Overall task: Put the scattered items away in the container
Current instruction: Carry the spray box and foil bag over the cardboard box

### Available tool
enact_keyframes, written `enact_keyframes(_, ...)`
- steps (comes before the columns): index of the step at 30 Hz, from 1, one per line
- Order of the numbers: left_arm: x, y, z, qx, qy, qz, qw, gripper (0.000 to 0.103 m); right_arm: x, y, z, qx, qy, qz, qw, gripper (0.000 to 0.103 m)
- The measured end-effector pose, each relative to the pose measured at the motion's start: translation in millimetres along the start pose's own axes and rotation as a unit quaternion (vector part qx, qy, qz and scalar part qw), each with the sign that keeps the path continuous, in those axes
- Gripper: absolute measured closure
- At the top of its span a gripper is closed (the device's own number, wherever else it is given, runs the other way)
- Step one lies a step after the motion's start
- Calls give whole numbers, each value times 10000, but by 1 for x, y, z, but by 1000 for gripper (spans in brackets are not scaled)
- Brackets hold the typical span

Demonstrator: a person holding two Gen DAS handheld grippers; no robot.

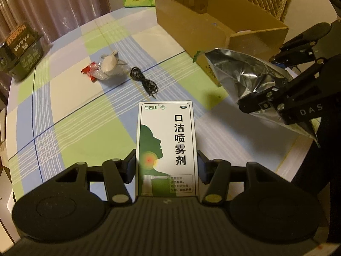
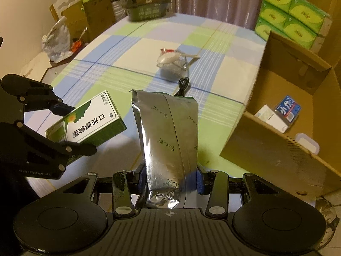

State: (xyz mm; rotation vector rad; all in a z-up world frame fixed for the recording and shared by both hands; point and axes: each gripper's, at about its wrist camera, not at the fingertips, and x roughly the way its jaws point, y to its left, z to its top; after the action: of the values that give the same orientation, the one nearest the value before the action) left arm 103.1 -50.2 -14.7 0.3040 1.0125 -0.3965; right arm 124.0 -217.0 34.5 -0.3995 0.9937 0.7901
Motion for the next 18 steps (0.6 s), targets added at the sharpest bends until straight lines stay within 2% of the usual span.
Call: enact_keyframes(18, -14, -41, 22, 218, -131, -76, 9996, 52, -40, -15, -12, 158, -299, -135, 9993, 62)
